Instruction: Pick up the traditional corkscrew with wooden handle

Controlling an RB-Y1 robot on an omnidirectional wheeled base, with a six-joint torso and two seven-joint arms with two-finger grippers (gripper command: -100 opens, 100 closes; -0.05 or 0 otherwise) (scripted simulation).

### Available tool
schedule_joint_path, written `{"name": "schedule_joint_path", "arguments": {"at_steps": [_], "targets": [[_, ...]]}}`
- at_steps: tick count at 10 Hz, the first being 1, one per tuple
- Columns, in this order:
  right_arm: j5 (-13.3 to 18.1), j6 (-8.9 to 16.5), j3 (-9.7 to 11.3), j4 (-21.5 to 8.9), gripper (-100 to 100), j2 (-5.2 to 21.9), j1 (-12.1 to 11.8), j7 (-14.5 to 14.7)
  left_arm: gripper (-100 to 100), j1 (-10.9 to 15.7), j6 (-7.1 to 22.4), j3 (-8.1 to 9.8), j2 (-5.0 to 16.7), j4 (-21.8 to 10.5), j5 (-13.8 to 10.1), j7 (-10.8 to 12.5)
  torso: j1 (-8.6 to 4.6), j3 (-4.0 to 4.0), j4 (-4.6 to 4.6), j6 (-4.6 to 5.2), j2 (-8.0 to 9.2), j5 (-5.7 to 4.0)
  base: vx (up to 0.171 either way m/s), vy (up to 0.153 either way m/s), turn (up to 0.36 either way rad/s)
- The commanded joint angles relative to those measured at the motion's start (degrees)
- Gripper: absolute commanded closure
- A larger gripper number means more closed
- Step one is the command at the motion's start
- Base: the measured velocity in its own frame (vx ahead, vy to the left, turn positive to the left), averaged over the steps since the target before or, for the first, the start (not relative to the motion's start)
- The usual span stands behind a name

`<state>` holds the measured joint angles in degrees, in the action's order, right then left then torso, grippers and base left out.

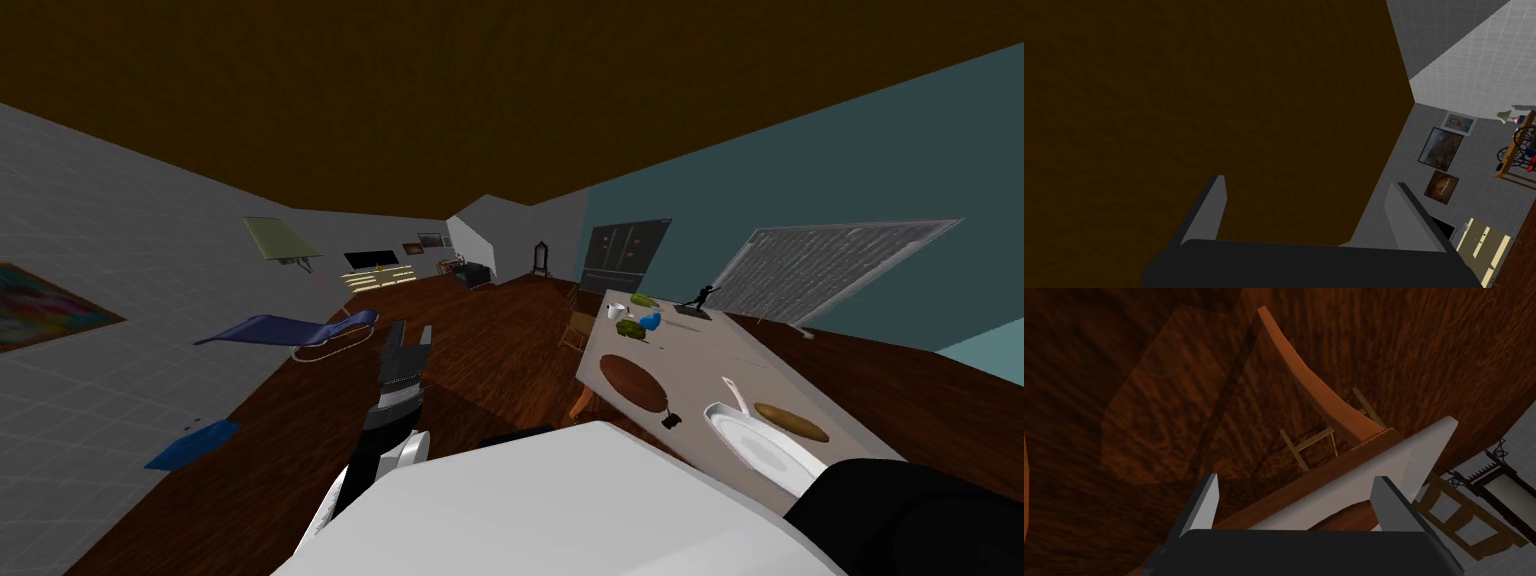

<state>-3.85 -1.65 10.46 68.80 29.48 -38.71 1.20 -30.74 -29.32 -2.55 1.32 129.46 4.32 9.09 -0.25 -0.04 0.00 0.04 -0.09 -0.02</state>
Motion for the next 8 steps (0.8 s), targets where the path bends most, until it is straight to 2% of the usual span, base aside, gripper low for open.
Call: {"name": "schedule_joint_path", "arguments": {"at_steps": [1, 3, 4, 5, 7, 8], "targets": [[0.44, 0.01, 0.14, -2.02, -100, 0.59, 0.28, -0.15, 0, 0.00, 0.00, 0.00, 0.00, 0.00, 0.00, 0.00, 0.00, 0.00, 0.00, 0.00, 0.00, 0.00, 0.063, -0.047, 0.088], [2.45, 0.74, 0.37, -5.82, -100, 2.89, 0.37, -0.74, 0, 0.00, 0.00, 0.00, 0.00, 0.00, 0.00, 0.00, -0.13, -0.04, -0.02, 0.00, -0.07, -0.02, 0.092, -0.087, 0.186], [2.45, 0.74, 0.37, -6.31, -100, 2.89, 0.37, -0.74, 0, 0.00, 0.00, 0.01, 0.01, 0.00, 0.00, 0.00, -0.27, -0.07, -0.02, -0.02, -0.11, -0.05, 0.076, -0.079, 0.106], [3.51, 1.02, 0.46, -8.28, -100, 3.98, 0.47, -1.01, 0, -0.01, 0.00, 0.01, 0.01, 0.00, 0.00, 0.00, -0.18, -0.05, -0.02, 0.02, -0.08, -0.05, 0.078, -0.070, 0.117], [5.62, 1.46, 0.60, -11.81, -100, 5.93, 0.76, -1.51, 0, -0.01, 0.00, 0.01, 0.01, 0.00, 0.00, 0.00, -0.34, -0.11, -0.03, -0.02, -0.19, -0.06, 0.135, -0.153, 0.200], [5.62, 1.46, 0.60, -11.81, -100, 5.93, 0.76, -1.51, 0, -0.02, 0.00, 0.02, 0.01, 0.00, 0.00, 0.00, -0.50, -0.19, -0.06, -0.01, -0.34, -0.11, 0.099, -0.112, 0.057]]}}
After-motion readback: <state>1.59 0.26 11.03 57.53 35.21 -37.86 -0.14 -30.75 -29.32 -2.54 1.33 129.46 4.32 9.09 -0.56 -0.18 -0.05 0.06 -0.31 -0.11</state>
